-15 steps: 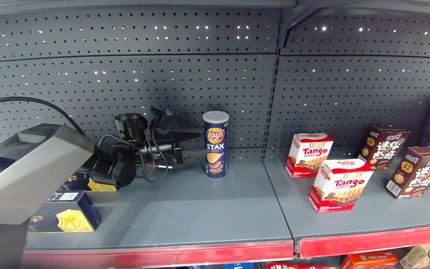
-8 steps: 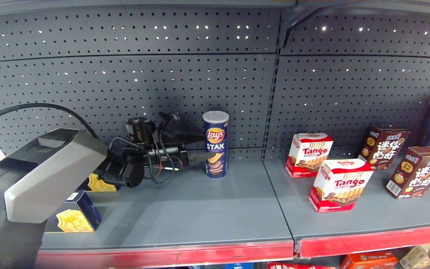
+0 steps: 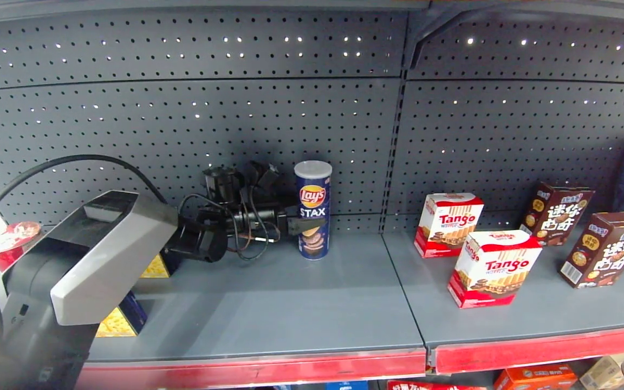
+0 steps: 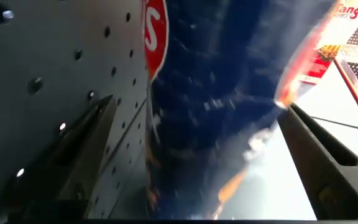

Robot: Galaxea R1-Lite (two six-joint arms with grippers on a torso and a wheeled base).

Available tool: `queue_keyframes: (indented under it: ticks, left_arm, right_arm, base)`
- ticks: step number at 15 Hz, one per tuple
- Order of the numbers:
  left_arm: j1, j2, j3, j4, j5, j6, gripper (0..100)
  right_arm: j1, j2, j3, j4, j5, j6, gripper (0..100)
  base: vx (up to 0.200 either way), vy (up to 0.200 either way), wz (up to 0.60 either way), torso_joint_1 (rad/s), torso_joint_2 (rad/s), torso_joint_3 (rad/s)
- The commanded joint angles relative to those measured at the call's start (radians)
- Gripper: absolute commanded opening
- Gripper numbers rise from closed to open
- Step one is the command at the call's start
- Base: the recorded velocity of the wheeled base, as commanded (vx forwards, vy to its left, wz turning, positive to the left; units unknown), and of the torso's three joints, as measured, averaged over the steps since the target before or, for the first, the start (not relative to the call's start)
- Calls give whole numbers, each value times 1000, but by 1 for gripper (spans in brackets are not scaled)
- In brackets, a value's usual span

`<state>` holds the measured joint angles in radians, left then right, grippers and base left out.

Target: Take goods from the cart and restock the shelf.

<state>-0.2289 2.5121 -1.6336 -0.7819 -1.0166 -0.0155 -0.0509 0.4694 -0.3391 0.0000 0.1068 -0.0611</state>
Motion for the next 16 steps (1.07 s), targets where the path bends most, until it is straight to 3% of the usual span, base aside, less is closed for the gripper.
queue_keyframes:
  ticks: [1, 8, 9, 16]
  left_arm:
    - [-15, 42, -51, 13, 0, 0, 100]
    - [-29, 100, -97, 13, 1, 2, 100]
    - [-29, 106, -106, 13, 1, 3, 0]
    - [-53, 66, -111, 9, 1, 6, 0]
  right_arm:
    - [0, 2, 5, 0, 1, 0, 0]
    - [-1, -5, 12, 0, -1, 0, 0]
    - [-1, -6, 12, 0, -1, 0, 0]
    - [0, -8, 17, -2, -1, 0, 0]
  base:
    - [0, 0, 0, 0, 0, 0]
    - [0, 0, 0, 0, 0, 0]
    - [0, 0, 0, 0, 0, 0]
    - [0, 0, 0, 0, 0, 0]
